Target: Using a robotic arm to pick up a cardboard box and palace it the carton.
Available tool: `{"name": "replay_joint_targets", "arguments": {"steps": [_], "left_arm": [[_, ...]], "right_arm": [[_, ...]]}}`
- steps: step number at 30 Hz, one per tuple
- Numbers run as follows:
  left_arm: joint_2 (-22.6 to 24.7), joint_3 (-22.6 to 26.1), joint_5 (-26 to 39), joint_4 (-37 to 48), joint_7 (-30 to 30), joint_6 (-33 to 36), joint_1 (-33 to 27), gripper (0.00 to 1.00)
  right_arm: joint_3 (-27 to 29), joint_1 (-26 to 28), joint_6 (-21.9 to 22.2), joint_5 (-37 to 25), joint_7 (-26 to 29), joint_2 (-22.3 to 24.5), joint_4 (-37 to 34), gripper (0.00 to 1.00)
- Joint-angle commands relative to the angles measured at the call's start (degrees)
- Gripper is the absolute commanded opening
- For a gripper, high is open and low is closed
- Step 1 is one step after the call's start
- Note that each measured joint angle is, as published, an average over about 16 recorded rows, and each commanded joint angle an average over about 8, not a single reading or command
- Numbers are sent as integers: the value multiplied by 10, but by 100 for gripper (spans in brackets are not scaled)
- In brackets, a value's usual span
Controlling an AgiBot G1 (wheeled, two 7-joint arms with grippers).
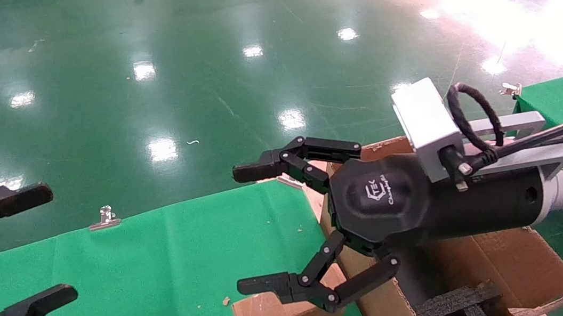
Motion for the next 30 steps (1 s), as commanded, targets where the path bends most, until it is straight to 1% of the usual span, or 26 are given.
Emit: {"name": "replay_joint_targets", "arguments": {"steps": [1, 16, 17, 18, 24, 25, 26, 30], "left_arm": [[0, 0, 0, 0, 0, 0, 0, 100], [0, 0, 0, 0, 0, 0, 0, 100], [0, 0, 0, 0, 0, 0, 0, 96], [0, 0, 0, 0, 0, 0, 0, 87], [0, 0, 0, 0, 0, 0, 0, 12], [0, 0, 0, 0, 0, 0, 0, 4], [0, 0, 0, 0, 0, 0, 0, 0], [0, 0, 0, 0, 0, 0, 0, 0]], "right_arm": [[0, 0, 0, 0, 0, 0, 0, 100], [0, 0, 0, 0, 0, 0, 0, 100], [0, 0, 0, 0, 0, 0, 0, 100], [0, 0, 0, 0, 0, 0, 0, 100], [0, 0, 0, 0, 0, 0, 0, 100], [0, 0, 0, 0, 0, 0, 0, 100], [0, 0, 0, 0, 0, 0, 0, 100], [0, 0, 0, -1, 0, 0, -1, 100]]}}
